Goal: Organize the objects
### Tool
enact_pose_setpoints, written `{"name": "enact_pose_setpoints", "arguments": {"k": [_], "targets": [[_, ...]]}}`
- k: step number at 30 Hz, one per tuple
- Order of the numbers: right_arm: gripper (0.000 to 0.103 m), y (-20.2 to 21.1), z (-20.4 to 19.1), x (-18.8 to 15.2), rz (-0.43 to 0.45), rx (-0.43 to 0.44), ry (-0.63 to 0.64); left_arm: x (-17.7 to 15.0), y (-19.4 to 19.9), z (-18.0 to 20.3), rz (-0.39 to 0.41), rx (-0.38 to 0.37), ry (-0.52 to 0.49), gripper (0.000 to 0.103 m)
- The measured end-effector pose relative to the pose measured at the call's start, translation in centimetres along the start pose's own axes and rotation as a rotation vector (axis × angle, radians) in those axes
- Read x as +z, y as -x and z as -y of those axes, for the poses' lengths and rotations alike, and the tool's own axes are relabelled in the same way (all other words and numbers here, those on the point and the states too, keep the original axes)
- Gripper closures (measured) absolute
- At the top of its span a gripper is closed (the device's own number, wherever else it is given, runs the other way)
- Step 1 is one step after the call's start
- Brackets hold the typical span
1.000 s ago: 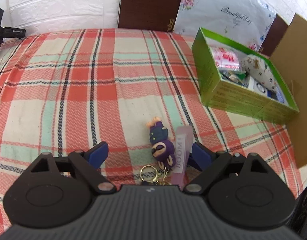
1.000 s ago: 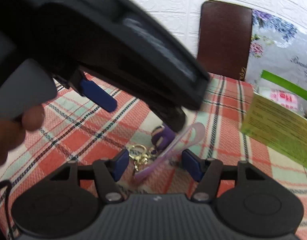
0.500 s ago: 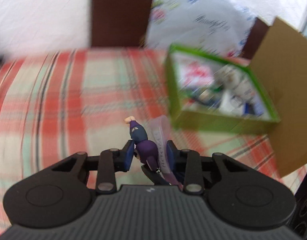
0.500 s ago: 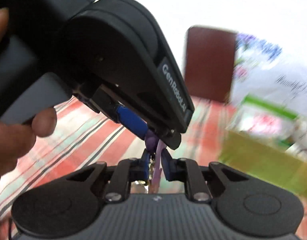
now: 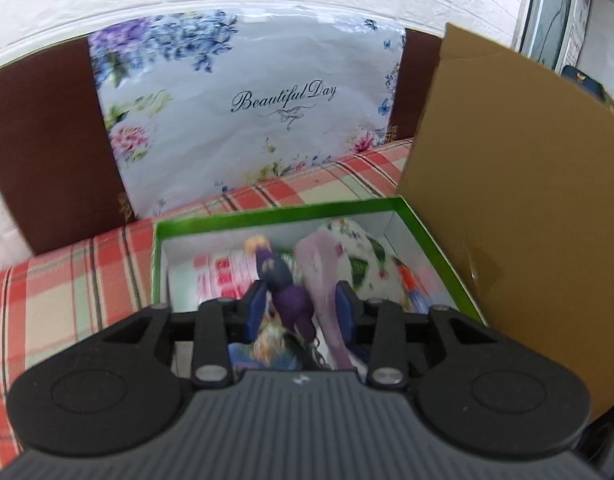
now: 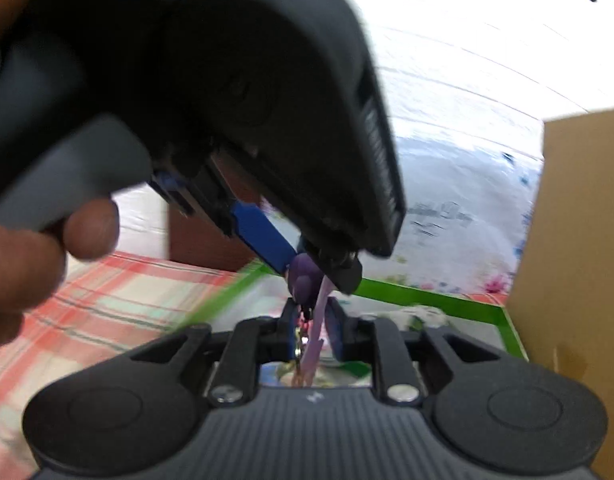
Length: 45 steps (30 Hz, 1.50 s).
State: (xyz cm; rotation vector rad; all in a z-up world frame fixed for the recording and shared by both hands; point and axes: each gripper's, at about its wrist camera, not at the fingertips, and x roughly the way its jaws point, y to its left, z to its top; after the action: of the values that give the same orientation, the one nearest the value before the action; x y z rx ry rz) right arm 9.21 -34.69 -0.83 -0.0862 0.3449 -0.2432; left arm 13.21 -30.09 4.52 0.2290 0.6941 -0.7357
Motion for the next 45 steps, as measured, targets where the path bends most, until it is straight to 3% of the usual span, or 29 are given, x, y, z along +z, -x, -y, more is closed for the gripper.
{"name": "enact_pose_setpoints", "arguments": {"k": [1,2,9,13,27,37,45], "targets": [[0.063,-0.9,0.3,-0.4,-0.03,-0.02,0.01,0.1,-0.7,0.2,-0.002,0.045,-0.013,0.056],[0.063,-1.4,0.7,-0.6,-0.038,-0.038,-0.005,0.2,-1.2,0.2,-0.01,0.08,-0.02,0.056],[0.063,-0.2,2.6,-1.9,-0.035,-0.027,-0.154,-0.6,-1.1,-1.0,-0.032,0.138,-0.012,0.055],[0.061,3.4,3.5,-3.1,-0.043,-0.037,-0.21,-1.6,0.6,-0.5,-0.018,0.184,-0.038,0.053],[0.058,11.0,4.3,-1.6,-0.057,-0.013,-0.375,-5.6,7.7,1.1,0.068,0.248,-0.078,0.044],[0.048,14.7,4.3,-0.9,-0.016,-0.02,-0.441,-8.0,10.7,1.9,0.109,0.259,-0.084,0.014],[0.043,17.0,3.8,0.1,0.025,-0.02,-0.446,-8.9,12.5,1.6,0.134,0.255,-0.054,0.006]]}}
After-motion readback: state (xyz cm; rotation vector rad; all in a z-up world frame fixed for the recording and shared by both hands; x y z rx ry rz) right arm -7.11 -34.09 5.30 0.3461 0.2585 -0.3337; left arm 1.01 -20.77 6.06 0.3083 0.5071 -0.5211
